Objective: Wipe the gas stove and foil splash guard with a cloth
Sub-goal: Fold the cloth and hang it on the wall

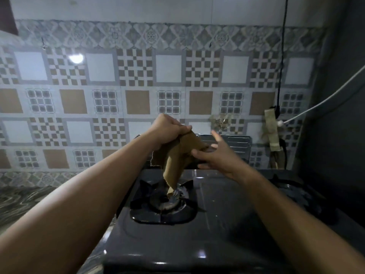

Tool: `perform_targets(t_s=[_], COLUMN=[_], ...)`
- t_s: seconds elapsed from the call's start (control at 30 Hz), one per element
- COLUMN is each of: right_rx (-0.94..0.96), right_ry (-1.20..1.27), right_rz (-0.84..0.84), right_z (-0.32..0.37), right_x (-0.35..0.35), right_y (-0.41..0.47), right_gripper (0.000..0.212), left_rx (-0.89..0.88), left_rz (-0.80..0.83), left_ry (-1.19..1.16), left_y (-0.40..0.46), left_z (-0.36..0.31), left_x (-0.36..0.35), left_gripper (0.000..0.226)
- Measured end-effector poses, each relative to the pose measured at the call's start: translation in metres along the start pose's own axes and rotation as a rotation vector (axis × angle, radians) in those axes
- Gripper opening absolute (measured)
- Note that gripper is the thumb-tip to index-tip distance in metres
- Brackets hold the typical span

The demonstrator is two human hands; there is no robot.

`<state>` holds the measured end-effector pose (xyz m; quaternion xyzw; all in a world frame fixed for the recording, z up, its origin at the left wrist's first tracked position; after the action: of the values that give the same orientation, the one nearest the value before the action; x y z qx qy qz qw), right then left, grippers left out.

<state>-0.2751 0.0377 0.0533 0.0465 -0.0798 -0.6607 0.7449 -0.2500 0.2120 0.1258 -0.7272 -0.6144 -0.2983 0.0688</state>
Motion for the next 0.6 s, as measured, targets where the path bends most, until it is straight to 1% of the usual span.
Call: perform_targets(t_s=[0.03,0.07,0.13,0.2,0.27,0.33,0.43,0.47,0.6], right_rx=[0.063,0.124,0.201,0.247,0.278,0.282,0.235,0.232,0.192], right_ry=[-0.107,-0.196,-0.307,-0.385,-0.469,-0.524,-0.554,-0.564,-0.543], right_rz=[-0.015,-0.034,-0.105,-0.140,-0.104,-0.045,0.003,0.012,0.022], right_z=[0.003,0.005,0.009,0.011,0.016,0.021,0.023,0.024,0.026], right_x=[0.009,0.017,0.032,0.055,0.074,0.091,0.114,0.121,0.141], right_y=[0.005,0.010,0.021,0.030,0.036,0.040,0.051,0.056,0.074], right_gripper=[0.095,0.078,0.044,0.024,0.018,0.018,0.022,0.024,0.024], left_rx=[-0.007,-0.015,-0.035,-0.038,-0.036,-0.043,-0.056,-0.054,-0.082], left_rz=[0.001,0.011,0.037,0.045,0.058,0.073,0.097,0.102,0.203], left_ry=[0.011,0.023,0.060,0.072,0.075,0.076,0.122,0.140,0.122], left_y=[0.011,0.020,0.034,0.047,0.058,0.069,0.083,0.087,0.100], left_z=[-0.006,-0.010,-0.016,-0.022,-0.025,-0.026,-0.024,-0.023,-0.018], left_x=[-0.011,-0.020,-0.034,-0.048,-0.058,-0.068,-0.080,-0.083,-0.096], left_gripper=[0.036,0.037,0.041,0.040,0.038,0.040,0.058,0.059,0.057])
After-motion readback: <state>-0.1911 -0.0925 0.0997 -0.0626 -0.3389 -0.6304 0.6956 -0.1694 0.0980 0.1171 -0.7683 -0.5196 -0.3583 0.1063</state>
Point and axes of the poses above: each hand's wrist, its own y-axis towards the middle knuckle, its own x-axis out of the back of the hand, z = x × y, the point moved 3 cm from there along y, towards the middle knuckle, and after that the axes turned 3 degrees about z, right-handed, at the moved point
